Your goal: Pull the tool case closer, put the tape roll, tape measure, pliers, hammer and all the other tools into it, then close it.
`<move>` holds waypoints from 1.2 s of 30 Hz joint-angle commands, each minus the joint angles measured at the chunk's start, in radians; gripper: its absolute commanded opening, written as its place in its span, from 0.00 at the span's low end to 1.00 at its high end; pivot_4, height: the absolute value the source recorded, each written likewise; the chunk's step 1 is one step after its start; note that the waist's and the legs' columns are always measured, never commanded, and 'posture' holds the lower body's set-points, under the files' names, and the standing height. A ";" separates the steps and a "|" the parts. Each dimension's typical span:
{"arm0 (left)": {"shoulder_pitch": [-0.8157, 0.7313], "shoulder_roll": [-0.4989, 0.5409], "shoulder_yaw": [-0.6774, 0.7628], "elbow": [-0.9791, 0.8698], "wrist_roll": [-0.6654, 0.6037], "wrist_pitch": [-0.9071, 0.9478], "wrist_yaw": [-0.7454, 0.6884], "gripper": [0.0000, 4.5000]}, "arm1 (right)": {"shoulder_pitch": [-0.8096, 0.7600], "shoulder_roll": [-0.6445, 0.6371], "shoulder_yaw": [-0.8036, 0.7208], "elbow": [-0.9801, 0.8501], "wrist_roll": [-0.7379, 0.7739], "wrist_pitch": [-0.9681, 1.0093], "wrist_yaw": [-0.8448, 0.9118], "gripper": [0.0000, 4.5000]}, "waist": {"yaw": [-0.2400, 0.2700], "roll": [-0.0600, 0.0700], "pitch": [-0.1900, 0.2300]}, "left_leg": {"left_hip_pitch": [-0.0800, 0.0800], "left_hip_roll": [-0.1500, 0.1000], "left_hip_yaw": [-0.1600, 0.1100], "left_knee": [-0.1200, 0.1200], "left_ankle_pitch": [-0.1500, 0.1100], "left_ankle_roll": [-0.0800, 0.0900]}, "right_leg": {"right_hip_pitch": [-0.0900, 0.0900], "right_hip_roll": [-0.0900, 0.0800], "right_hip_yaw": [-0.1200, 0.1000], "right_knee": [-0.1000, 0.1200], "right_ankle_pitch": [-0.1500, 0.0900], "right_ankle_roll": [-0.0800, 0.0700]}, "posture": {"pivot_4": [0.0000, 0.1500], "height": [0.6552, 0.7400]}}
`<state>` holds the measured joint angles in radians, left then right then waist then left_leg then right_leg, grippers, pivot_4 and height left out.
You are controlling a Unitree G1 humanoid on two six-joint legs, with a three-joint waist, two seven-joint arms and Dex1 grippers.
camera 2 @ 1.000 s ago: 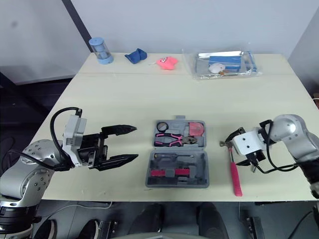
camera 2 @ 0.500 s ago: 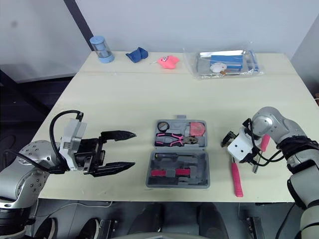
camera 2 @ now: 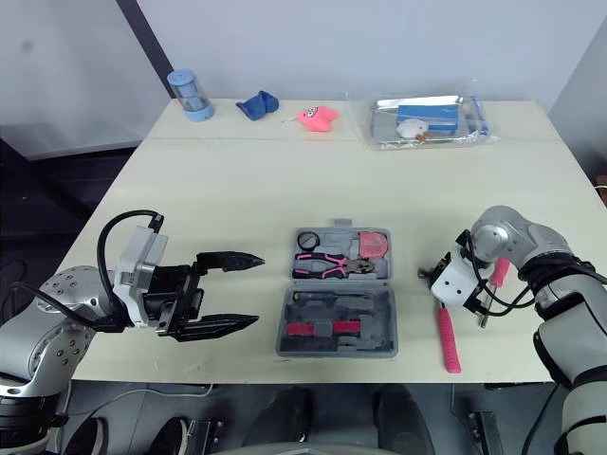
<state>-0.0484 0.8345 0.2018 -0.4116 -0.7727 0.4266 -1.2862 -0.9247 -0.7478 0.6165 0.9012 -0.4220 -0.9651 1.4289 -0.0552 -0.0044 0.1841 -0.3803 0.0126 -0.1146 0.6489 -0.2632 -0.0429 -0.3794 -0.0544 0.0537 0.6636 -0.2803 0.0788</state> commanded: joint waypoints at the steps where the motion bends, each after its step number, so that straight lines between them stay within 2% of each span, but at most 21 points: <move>1: -0.011 0.017 0.009 -0.023 0.014 -0.032 -0.018 1.00 | -0.005 -0.003 -0.001 0.006 -0.004 -0.005 -0.014 0.21 | -0.003 0.000 0.000 | 0.000 0.000 0.000 0.000 0.000 0.000 | 0.000 0.000 0.000 0.000 0.000 0.000 | 1.00 1.00; 3: -0.015 0.018 0.004 -0.018 0.023 -0.040 -0.023 1.00 | 0.002 -0.006 -0.003 0.003 -0.003 -0.003 -0.017 0.01 | -0.005 0.000 0.000 | 0.000 0.000 0.000 0.000 0.000 0.000 | 0.000 0.000 0.000 0.000 0.000 0.000 | 1.00 1.00; 9: -0.023 0.010 -0.004 -0.012 0.030 -0.047 -0.024 1.00 | 0.022 -0.018 -0.014 -0.023 0.031 0.023 0.002 0.01 | -0.008 0.000 0.000 | 0.000 0.000 0.000 0.000 0.000 0.000 | 0.000 0.000 0.000 0.000 0.000 0.000 | 1.00 1.00; 14: -0.025 0.006 -0.006 -0.016 0.030 -0.046 -0.015 1.00 | 0.032 -0.060 -0.047 -0.106 0.132 0.085 0.085 0.01 | -0.007 0.001 0.001 | -0.001 0.000 0.000 0.000 0.000 0.000 | 0.000 0.000 0.000 0.000 0.000 0.000 | 1.00 1.00; 17: -0.021 0.004 -0.006 -0.021 0.031 -0.048 -0.012 1.00 | 0.041 -0.129 -0.076 -0.211 0.249 0.168 0.174 0.01 | -0.007 0.004 0.003 | -0.001 0.000 0.000 0.000 0.000 0.000 | 0.000 0.000 0.000 0.000 0.000 0.000 | 1.00 1.00; 21: -0.019 0.001 -0.008 -0.025 0.030 -0.049 -0.011 1.00 | 0.087 -0.224 -0.078 -0.368 0.358 0.309 0.186 0.01 | -0.004 0.007 0.005 | -0.001 0.000 -0.001 0.000 -0.001 0.002 | 0.000 0.000 0.000 0.000 0.000 0.000 | 1.00 1.00; 24: -0.017 0.000 -0.011 -0.024 0.034 -0.055 -0.016 1.00 | 0.154 -0.255 -0.168 -0.512 0.425 0.563 0.166 0.01 | -0.004 0.007 0.005 | -0.001 0.000 -0.001 0.000 -0.002 0.004 | 0.000 0.000 0.000 0.000 0.000 0.000 | 1.00 1.00; 26: -0.017 0.000 -0.012 -0.022 0.036 -0.058 -0.017 1.00 | 0.201 -0.277 -0.226 -0.604 0.394 0.781 0.089 0.01 | -0.004 0.008 0.005 | -0.001 0.000 0.000 0.000 -0.002 0.004 | 0.000 0.000 0.000 0.000 0.000 0.000 | 1.00 1.00; 31: -0.010 0.001 -0.010 -0.024 0.037 -0.062 -0.023 1.00 | 0.343 -0.315 -0.336 -0.865 0.426 1.308 0.000 0.01 | 0.011 0.008 0.005 | -0.002 -0.001 -0.001 0.000 -0.002 0.004 | -0.001 0.000 0.000 0.000 0.000 0.000 | 1.00 1.00; 36: -0.006 0.004 -0.011 -0.018 0.038 -0.067 -0.033 1.00 | 0.496 -0.260 -0.492 -1.086 0.468 1.860 -0.223 0.01 | 0.019 0.008 0.005 | -0.003 -0.001 -0.001 0.001 -0.002 0.004 | -0.001 0.000 -0.001 0.000 0.000 0.000 | 1.00 1.00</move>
<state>-0.0550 0.8343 0.1829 -0.4134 -0.7301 0.3772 -1.3073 -0.4358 -1.0143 0.2013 -0.0995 0.0161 0.7249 1.2724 -0.0367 0.0036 0.1893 -0.3836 0.0117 -0.1158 0.6496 -0.2655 -0.0387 -0.3807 -0.0548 0.0529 0.6635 -0.2804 0.0789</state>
